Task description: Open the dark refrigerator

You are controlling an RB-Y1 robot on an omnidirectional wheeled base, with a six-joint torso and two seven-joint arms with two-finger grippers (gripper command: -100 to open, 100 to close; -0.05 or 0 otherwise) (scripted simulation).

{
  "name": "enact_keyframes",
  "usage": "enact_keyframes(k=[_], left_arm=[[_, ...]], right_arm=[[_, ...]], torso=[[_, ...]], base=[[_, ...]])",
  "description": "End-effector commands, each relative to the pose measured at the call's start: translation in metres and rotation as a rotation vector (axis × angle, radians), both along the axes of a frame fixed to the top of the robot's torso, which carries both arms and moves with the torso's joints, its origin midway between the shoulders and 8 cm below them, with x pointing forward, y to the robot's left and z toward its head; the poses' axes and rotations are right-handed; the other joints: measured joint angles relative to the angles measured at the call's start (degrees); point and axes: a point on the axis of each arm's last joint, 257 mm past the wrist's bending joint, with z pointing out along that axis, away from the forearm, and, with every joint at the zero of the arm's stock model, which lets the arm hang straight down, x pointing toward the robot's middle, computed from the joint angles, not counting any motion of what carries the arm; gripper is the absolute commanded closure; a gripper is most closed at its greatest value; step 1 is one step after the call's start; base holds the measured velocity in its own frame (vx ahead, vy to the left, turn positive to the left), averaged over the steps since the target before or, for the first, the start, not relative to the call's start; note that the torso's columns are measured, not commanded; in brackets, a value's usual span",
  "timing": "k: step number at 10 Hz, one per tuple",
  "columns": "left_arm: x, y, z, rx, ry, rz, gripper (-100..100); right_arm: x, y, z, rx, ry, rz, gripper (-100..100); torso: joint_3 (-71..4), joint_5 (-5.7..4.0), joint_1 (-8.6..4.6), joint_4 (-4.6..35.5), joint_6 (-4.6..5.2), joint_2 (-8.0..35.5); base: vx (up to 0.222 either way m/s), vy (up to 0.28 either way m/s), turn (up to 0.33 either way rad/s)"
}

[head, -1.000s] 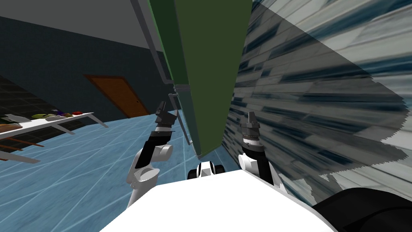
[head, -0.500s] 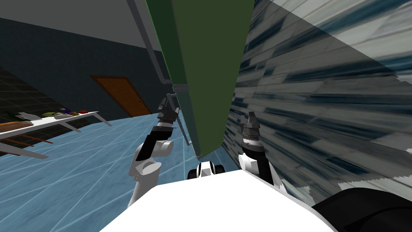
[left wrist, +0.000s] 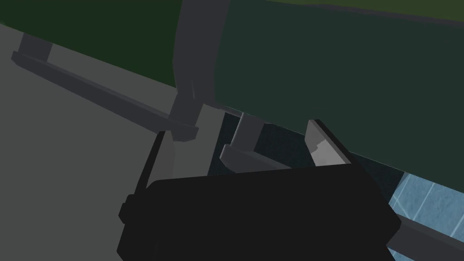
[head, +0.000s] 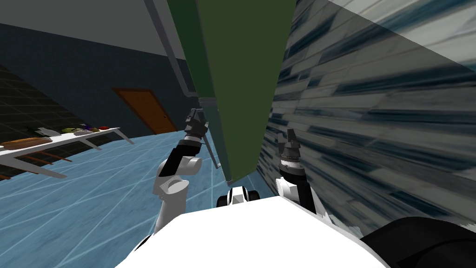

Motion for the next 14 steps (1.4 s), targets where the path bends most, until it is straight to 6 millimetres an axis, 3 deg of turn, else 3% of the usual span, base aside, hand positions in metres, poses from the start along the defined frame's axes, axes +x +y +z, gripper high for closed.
enact_keyframes(k=[1, 2, 4, 5, 7, 8, 10, 11, 14], left_arm=[[0.007, 0.0, -0.002, -0.003, 0.041, 0.003, -100], [0.008, -0.005, 0.011, -0.011, 0.033, -0.007, -100], [0.014, -0.004, 0.004, -0.011, 0.068, 0.0, -100], [0.015, -0.008, 0.018, -0.019, 0.059, -0.007, -100], [0.02, -0.007, 0.01, -0.019, 0.095, 0.0, -100], [0.021, -0.01, 0.022, -0.027, 0.089, -0.004, -100], [0.026, -0.009, 0.016, -0.027, 0.123, 0.002, -100], [0.028, -0.01, 0.025, -0.036, 0.127, 0.002, -100], [0.035, -0.011, 0.027, -0.045, 0.177, 0.012, -100]], right_arm=[[0.0, 0.0, 0.0, 0.0, 0.0, 0.0, 0], [0.0, 0.0, 0.0, 0.0, 0.0, 0.0, 0], [0.0, 0.0, 0.0, 0.0, 0.0, 0.0, 0], [0.0, 0.0, 0.0, 0.0, 0.0, 0.0, 0], [0.0, 0.0, 0.0, 0.0, 0.0, 0.0, 0], [0.0, 0.0, 0.0, 0.0, 0.0, 0.0, 0], [0.0, 0.0, 0.0, 0.0, 0.0, 0.0, 0], [0.0, 0.0, 0.0, 0.0, 0.0, 0.0, 0], [0.0, 0.0, 0.0, 0.0, 0.0, 0.0, 0]], torso=[[0.0, 0.02, 0.09, 0.0, 0.01, 0.1], [0.1, 0.06, 0.19, 0.0, 0.03, 0.1], [-0.1, -0.01, 0.03, 0.0, 0.04, -0.1], [-0.1, -0.01, 0.03, -0.1, 0.12, -0.2], [-0.3, -0.13, -0.14, 0.0, 0.19, -0.3], [-0.4, -0.14, -0.17, -0.1, 0.25, -0.4], [-0.5, -0.22, -0.26, 0.0, 0.3, -0.5], [-0.5, -0.22, -0.26, 0.0, 0.35, -0.6], [-0.8, -0.32, -0.38, 0.0, 0.4, -0.8]], base=[[0.011, -0.021, -0.011], [0.01, -0.038, 0.095], [0.013, -0.029, 0.028], [0.015, -0.037, 0.085], [0.012, -0.032, 0.032], [0.009, -0.04, 0.075], [0.009, -0.027, 0.035], [0.022, -0.047, 0.078], [0.019, -0.043, 0.072]])
